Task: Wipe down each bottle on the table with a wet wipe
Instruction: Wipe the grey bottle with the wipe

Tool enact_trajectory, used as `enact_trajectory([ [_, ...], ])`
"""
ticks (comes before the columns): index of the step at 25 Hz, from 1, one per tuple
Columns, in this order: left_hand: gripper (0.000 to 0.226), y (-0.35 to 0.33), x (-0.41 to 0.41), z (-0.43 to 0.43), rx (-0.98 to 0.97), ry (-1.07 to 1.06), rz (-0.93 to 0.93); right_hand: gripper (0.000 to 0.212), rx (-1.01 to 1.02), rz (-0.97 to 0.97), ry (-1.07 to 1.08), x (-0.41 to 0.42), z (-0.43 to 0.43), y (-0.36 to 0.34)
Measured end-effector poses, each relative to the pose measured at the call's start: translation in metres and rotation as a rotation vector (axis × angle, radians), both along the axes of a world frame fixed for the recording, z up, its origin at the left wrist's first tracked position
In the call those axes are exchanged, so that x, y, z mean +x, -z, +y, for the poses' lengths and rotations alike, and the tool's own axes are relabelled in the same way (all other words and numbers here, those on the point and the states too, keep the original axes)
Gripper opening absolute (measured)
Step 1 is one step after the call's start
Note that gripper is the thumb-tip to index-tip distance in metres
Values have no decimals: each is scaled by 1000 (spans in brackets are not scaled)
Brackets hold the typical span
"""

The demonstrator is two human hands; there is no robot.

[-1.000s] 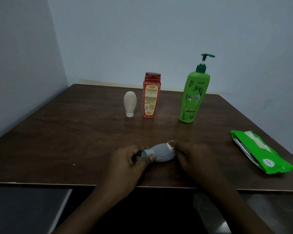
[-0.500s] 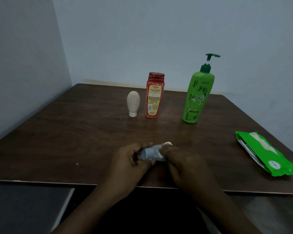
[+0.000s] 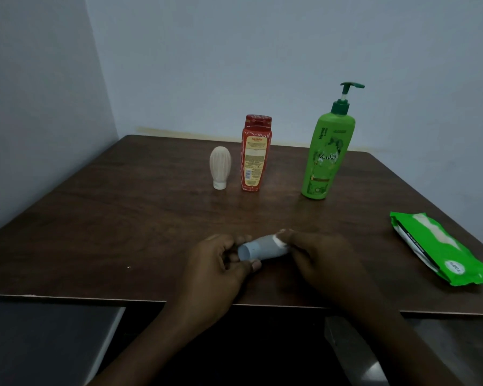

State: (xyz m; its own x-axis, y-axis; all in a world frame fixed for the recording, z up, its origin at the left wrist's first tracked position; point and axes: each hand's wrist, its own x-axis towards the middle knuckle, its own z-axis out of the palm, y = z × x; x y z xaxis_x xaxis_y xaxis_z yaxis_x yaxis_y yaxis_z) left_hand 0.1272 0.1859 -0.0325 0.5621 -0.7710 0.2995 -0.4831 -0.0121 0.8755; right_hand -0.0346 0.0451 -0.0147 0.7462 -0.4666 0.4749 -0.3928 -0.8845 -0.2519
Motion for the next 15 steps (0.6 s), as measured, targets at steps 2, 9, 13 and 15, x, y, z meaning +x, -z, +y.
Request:
enact_trajectory([
  [2,26,-1,-3,2,1,-4,9,39,-19,8,26,-1,4,-2],
  [9,21,-2,-3,3,-16,-30,70,35,57,-30,-53,-4,-4,-6],
  [13,14,-3,-3,3,-31,-14,87,36,39,-46,-197,1,35,2],
  [15,11,0,-1,2,-37,-8,105,33,51,-50,-217,1,26,3],
])
